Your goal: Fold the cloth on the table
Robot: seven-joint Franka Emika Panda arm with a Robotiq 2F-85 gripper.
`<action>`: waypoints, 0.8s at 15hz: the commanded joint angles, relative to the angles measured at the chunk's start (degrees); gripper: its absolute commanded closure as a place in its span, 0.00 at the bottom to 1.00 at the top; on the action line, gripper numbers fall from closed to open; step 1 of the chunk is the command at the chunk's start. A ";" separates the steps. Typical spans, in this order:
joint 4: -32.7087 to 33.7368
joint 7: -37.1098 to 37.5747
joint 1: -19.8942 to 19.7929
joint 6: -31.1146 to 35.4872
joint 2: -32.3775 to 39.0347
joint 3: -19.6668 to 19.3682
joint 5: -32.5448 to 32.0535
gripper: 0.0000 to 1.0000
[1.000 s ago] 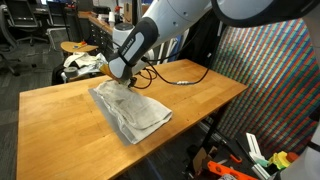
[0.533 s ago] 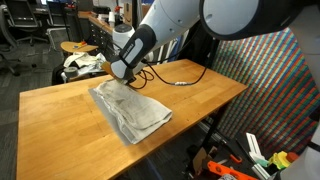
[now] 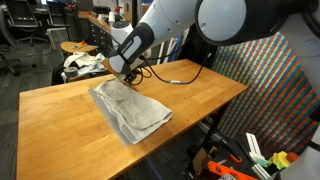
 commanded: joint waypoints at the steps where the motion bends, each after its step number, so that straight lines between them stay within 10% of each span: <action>1: 2.81 -0.14 -1.66 -2.11 -0.89 2.32 -1.99 0.31; 5: 6.81 -0.03 -1.71 -4.83 0.38 3.86 -2.66 0.00; 12: 15.21 0.50 -1.51 -12.79 4.82 6.28 -3.86 0.00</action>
